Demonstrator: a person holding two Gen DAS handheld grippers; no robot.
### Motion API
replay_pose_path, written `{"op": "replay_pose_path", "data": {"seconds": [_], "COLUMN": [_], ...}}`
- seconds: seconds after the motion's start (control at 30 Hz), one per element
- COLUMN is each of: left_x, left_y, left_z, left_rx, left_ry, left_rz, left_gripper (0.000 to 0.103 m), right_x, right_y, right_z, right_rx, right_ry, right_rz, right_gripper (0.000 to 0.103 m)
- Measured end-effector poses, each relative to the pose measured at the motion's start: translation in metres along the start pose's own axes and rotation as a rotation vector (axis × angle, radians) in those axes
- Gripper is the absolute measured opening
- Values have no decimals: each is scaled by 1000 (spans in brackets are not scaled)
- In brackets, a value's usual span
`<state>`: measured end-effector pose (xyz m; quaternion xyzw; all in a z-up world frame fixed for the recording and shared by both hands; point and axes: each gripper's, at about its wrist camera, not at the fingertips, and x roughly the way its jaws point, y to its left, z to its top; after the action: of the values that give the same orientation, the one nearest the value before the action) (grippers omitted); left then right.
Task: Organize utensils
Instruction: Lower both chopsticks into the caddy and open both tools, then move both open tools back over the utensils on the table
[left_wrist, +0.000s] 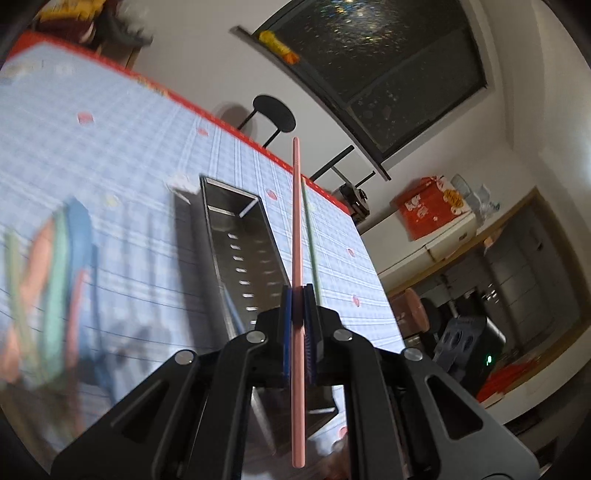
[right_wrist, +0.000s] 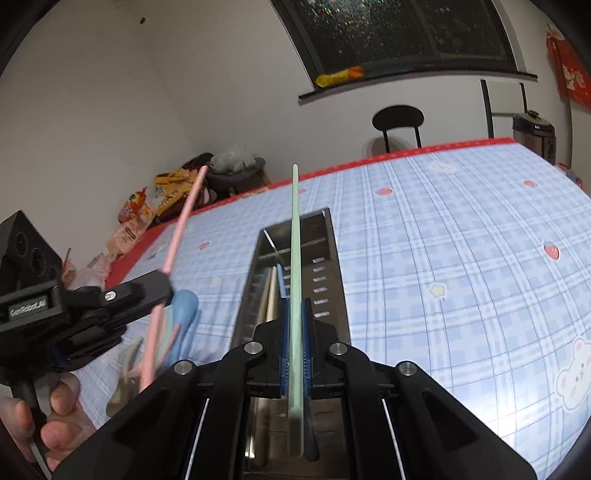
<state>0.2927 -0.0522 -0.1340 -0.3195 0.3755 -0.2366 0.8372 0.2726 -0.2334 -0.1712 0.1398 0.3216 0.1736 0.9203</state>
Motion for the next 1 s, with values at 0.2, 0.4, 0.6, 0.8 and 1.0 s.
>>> {"op": "replay_pose_path", "data": {"seconds": [0.2, 0.4, 0.6, 0.8, 1.0], "left_x": [35, 46, 49, 23, -20], "left_y": [11, 20, 23, 9, -1], "left_z": [-9, -13, -15, -3, 11], "left_rx": [-59, -66, -43, 21, 100], "left_ry": [39, 40, 50, 3, -88], "left_rz": [9, 51, 79, 120, 203], "left_gripper": [10, 10, 20, 64, 97], "right_x": [8, 12, 13, -5, -22], "right_y": [-7, -6, -5, 1, 2], "right_z": [-3, -4, -4, 1, 5], "right_rx": [29, 26, 28, 8, 4], "right_ry": [32, 48, 48, -36, -142], "right_rz": [-10, -18, -29, -35, -64], "right_gripper": [7, 7, 8, 54, 97]}}
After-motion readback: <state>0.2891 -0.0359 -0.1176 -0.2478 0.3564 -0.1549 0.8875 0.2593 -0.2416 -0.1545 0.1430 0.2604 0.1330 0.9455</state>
